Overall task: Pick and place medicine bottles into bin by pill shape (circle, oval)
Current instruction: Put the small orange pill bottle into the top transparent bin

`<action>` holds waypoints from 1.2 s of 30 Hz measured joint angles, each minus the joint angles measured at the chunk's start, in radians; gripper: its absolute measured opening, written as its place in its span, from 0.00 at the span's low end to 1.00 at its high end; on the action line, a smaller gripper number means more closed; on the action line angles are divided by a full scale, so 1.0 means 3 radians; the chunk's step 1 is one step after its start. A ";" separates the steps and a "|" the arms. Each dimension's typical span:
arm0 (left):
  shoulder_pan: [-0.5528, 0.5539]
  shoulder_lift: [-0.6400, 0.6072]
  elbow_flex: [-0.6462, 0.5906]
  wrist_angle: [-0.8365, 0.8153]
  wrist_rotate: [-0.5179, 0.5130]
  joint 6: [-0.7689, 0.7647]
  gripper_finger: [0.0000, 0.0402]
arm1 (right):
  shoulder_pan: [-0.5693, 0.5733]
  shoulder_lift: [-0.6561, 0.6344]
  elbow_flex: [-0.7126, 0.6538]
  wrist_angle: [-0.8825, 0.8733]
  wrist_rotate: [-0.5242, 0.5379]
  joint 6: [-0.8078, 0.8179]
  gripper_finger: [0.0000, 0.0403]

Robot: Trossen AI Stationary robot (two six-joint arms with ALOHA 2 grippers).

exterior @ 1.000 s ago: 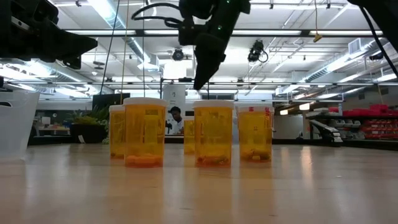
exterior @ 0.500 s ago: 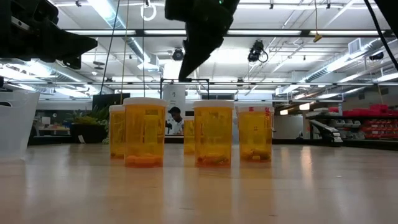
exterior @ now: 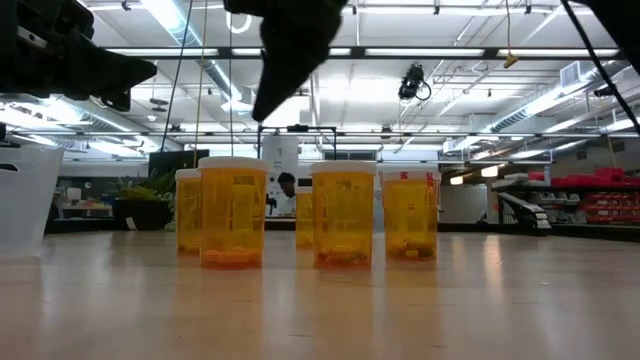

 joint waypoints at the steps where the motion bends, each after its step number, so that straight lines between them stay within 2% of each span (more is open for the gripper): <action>1: 0.0001 0.0000 0.0000 0.0000 0.0000 0.0001 0.06 | -0.0019 0.0044 0.0128 -0.0051 0.0000 -0.0024 0.50; 5: 0.0000 0.0000 0.0000 0.0001 0.0000 0.0000 0.07 | -0.0104 0.0239 0.0455 -0.0215 -0.0020 -0.0089 0.50; 9: 0.0000 0.0000 0.0000 0.0001 -0.0001 0.0000 0.09 | -0.0130 0.0390 0.0473 -0.0395 -0.0031 -0.0092 0.50; 17: 0.0000 0.0000 0.0000 0.0001 0.0000 0.0000 0.07 | -0.0122 0.0369 0.0478 -0.0710 -0.0063 -0.0129 0.51; 29: 0.0001 0.0000 0.0000 0.0001 0.0000 0.0000 0.09 | -0.0095 0.0367 0.0111 -0.0581 -0.0086 -0.0167 0.68; 36: 0.0001 0.0000 0.0000 0.0001 -0.0001 0.0000 0.07 | -0.0098 0.0366 -0.0039 -0.0456 -0.0085 -0.0151 0.69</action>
